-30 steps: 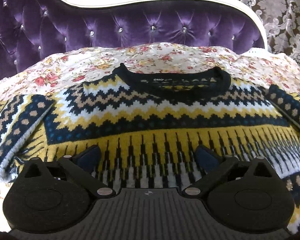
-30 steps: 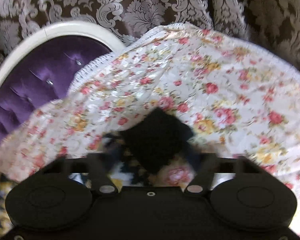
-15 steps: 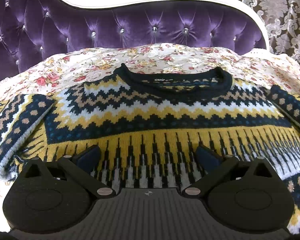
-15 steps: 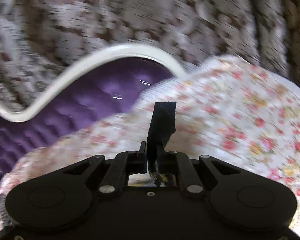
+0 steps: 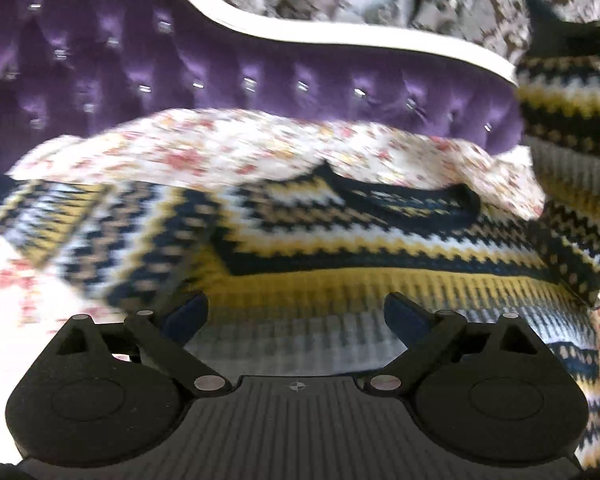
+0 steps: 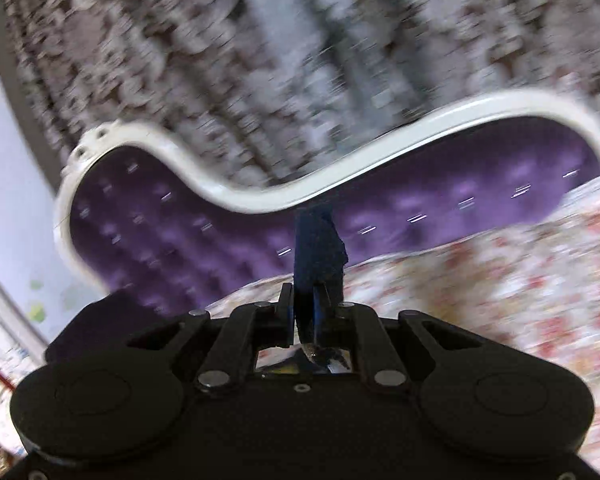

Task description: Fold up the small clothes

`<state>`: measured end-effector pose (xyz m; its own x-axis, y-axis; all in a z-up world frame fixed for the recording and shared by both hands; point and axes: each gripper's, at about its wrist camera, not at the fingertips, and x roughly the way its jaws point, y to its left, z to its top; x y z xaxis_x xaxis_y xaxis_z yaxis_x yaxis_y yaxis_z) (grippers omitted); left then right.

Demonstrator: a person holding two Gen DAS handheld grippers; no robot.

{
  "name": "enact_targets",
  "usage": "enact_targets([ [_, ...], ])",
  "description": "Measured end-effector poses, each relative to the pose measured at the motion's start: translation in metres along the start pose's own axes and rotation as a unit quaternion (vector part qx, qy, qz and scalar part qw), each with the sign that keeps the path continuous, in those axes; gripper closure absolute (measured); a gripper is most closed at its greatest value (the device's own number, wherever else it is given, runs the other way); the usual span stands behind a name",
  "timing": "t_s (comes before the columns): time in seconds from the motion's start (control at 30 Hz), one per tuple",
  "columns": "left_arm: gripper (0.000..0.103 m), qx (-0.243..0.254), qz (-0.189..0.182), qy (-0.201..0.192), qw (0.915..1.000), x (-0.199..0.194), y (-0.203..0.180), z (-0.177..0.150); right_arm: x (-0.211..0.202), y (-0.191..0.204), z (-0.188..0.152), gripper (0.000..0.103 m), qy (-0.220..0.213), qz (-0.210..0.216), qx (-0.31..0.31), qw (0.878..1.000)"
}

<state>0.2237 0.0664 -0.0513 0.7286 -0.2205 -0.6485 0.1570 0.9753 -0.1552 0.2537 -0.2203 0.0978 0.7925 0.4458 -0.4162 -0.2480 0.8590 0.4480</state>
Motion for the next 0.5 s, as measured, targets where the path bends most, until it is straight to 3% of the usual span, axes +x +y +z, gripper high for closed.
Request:
enact_targets([
  [0.13,0.007,-0.026,0.015,-0.010,0.9995,-0.020,0.036,-0.007,0.042,0.038,-0.030,0.087,0.025,0.033,-0.003,0.999],
  [0.37,0.007,-0.055,0.033,-0.006,0.9979,-0.034,0.073,-0.022,0.092,0.076,-0.082,0.086,0.061,0.048,-0.006,0.997],
  [0.5,0.007,-0.068,0.033,-0.004,0.9971,-0.037,0.083,-0.027,0.113,0.083,-0.102,0.077,0.070,0.040,-0.022,0.996],
])
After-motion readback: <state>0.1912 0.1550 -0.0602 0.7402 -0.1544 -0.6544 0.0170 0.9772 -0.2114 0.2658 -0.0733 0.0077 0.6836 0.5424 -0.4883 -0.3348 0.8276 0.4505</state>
